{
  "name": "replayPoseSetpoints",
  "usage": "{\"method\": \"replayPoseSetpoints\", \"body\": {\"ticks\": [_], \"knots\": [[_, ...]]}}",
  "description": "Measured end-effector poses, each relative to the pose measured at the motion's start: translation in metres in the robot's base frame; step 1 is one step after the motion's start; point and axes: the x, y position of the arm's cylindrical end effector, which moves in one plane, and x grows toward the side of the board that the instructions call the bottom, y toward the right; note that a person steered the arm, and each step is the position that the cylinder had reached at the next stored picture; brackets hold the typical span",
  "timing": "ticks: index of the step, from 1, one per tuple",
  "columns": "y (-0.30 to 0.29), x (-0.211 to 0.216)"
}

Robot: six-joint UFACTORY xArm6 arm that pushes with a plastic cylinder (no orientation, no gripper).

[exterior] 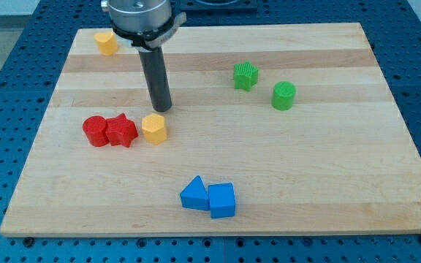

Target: Move your arm above the yellow heart

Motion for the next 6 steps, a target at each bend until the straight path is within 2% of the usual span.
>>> {"method": "replayPoseSetpoints", "body": {"ticks": [6], "knots": [[-0.197,-0.121]]}}
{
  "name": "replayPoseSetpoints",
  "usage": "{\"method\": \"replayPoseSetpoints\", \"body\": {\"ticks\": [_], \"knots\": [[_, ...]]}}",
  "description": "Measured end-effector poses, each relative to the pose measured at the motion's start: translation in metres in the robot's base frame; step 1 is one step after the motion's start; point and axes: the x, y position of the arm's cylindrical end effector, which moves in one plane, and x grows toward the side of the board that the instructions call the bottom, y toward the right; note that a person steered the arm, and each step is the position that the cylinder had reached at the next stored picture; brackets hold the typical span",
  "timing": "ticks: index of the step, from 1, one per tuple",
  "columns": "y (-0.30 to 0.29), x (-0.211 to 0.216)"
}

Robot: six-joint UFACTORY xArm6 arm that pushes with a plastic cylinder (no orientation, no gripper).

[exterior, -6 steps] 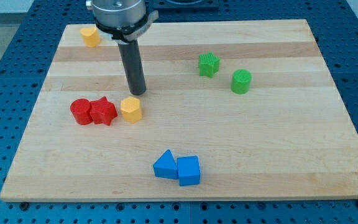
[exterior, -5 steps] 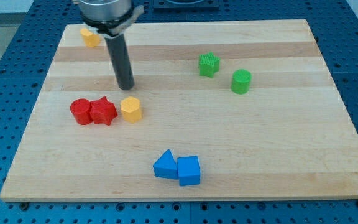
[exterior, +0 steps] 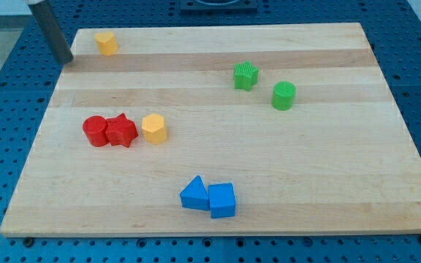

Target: Move your arm above the yellow heart

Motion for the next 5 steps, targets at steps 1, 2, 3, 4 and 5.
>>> {"method": "replayPoseSetpoints", "body": {"ticks": [1,2,3,4,5], "knots": [[0.0,-0.002],[0.0,-0.025],[0.0,-0.061],[0.002,-0.078],[0.019,-0.078]]}}
